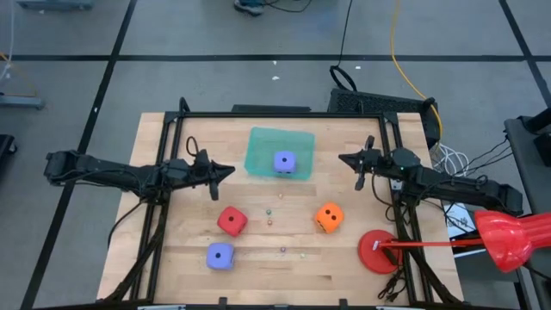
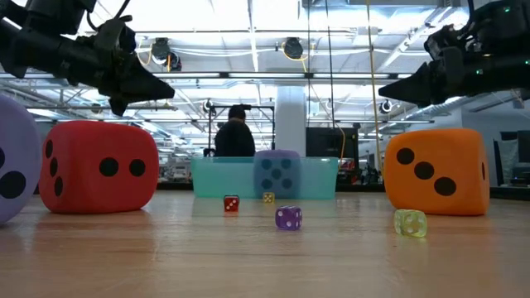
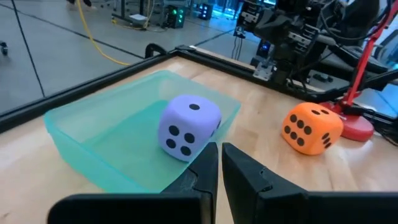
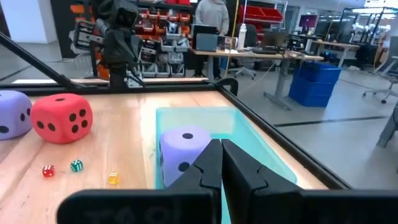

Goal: Pick & Place Dice
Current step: Put the large red dice into the blue bin

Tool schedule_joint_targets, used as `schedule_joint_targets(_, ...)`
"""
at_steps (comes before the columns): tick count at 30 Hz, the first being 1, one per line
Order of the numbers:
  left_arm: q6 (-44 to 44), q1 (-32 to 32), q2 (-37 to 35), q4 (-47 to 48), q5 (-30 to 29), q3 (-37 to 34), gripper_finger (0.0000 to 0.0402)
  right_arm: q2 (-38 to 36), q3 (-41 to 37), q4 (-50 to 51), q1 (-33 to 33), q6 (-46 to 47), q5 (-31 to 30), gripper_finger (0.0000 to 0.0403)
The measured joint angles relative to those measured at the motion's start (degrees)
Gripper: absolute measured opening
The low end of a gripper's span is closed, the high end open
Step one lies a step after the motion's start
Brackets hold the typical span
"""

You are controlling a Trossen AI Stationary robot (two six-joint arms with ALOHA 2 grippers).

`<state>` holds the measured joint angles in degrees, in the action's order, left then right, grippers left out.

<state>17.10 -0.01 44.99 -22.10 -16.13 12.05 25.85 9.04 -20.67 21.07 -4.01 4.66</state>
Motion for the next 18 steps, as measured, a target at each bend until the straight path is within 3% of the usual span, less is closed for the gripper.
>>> schedule_joint_targets(6, 1.5, -3.1, 0.0, 12.8, -1.5, 8.3, 0.0031, 0.0, 0.0, -0.5, 0.0, -1.3, -0.1, 0.0000)
schedule_joint_targets(12, 7.2, -10.7, 5.9, 42.3, -10.5, 29.3, 0.0032, 0.1, 0.0, -0.5, 0.0, -1.4, -0.1, 0.0000)
schedule_joint_targets(18, 15.9, -15.0, 18.5, 67.1, -9.2, 49.6, 0.0078, 0.1, 0.0, -0.3, 0.0, -1.2, 0.0, 0.0000)
